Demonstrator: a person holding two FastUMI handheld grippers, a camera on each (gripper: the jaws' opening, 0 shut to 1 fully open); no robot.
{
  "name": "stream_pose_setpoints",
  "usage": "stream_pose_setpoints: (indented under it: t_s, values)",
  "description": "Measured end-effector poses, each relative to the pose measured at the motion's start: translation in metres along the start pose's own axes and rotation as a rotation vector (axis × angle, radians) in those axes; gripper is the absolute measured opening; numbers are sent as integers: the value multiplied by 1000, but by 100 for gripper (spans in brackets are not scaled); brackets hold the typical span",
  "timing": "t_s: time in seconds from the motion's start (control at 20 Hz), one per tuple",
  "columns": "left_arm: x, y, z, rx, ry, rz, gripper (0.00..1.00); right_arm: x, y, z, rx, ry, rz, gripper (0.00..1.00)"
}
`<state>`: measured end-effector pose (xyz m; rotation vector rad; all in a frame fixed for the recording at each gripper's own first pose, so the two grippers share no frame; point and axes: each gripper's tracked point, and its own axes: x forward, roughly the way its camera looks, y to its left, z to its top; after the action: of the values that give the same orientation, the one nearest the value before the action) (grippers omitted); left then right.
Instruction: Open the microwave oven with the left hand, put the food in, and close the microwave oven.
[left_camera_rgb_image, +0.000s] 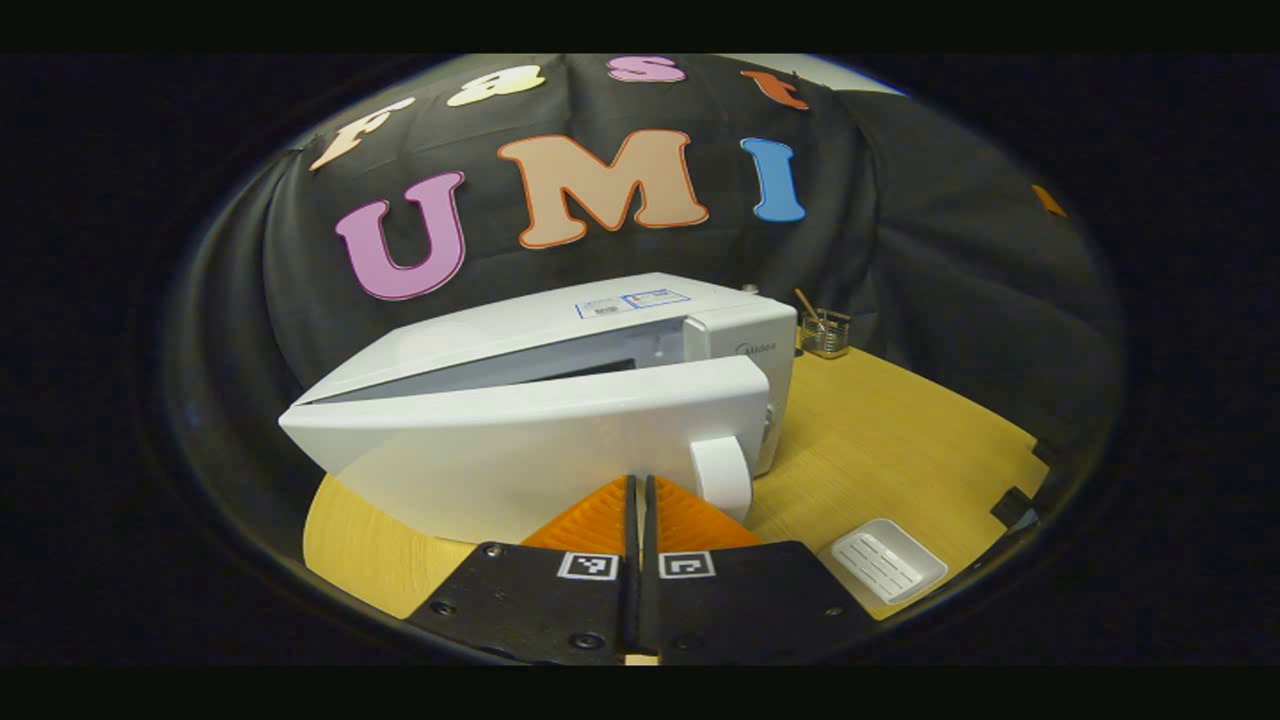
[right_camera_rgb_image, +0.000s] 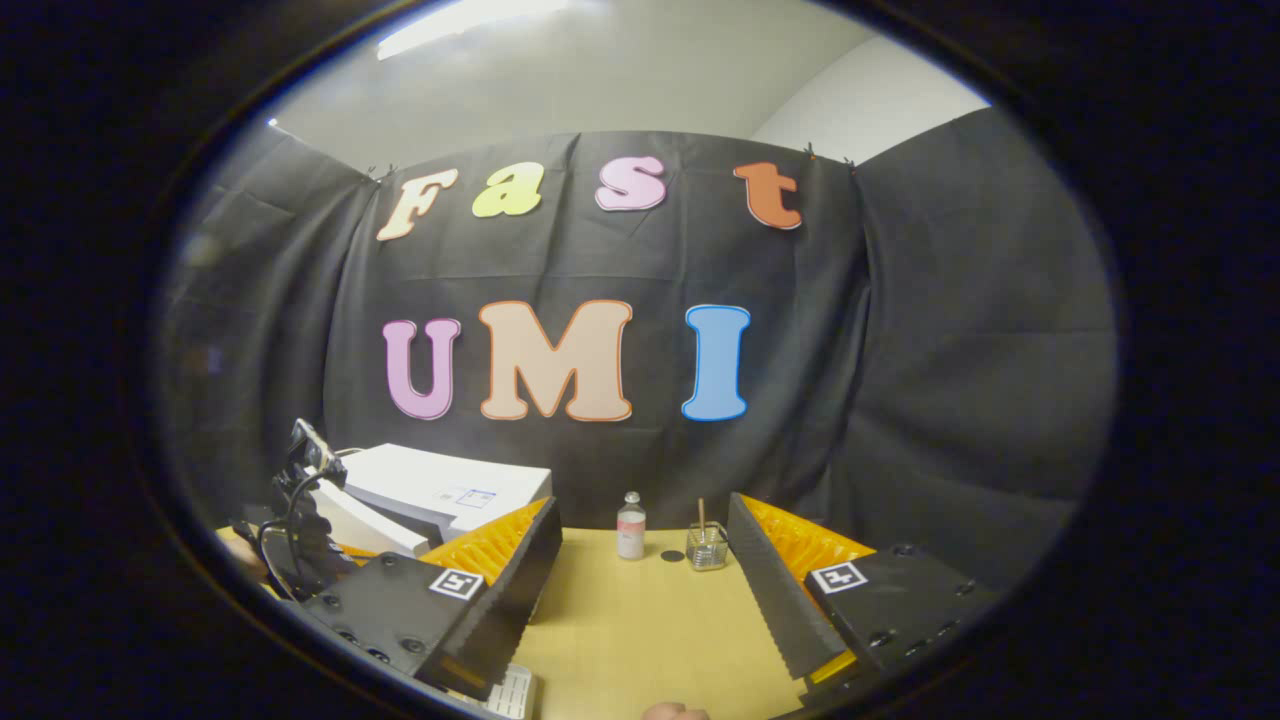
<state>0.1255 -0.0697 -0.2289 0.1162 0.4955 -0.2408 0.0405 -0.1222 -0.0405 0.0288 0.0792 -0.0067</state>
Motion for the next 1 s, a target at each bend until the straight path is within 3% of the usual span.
stream_pose_setpoints:
  t_s: [0.05, 0.15, 0.55, 0.9, 1.0]
  values:
    - [5, 1, 1, 1, 0, 4, 1, -1, 1, -3, -5, 4, -1, 96]
    - [12, 1, 5, 1, -2, 8, 1, -4, 8, -9, -7, 20, 9, 100]
    - [33, 5, 22, -45, -26, 26, 0, -6, 32, -19, -30, 44, 53, 97]
    - [43, 0, 23, -70, -20, 6, 1, 0, 36, -23, -8, 51, 51, 97]
    - [50, 8, 32, -49, -57, 33, 0, 2, 37, -22, -2, 52, 52, 97]
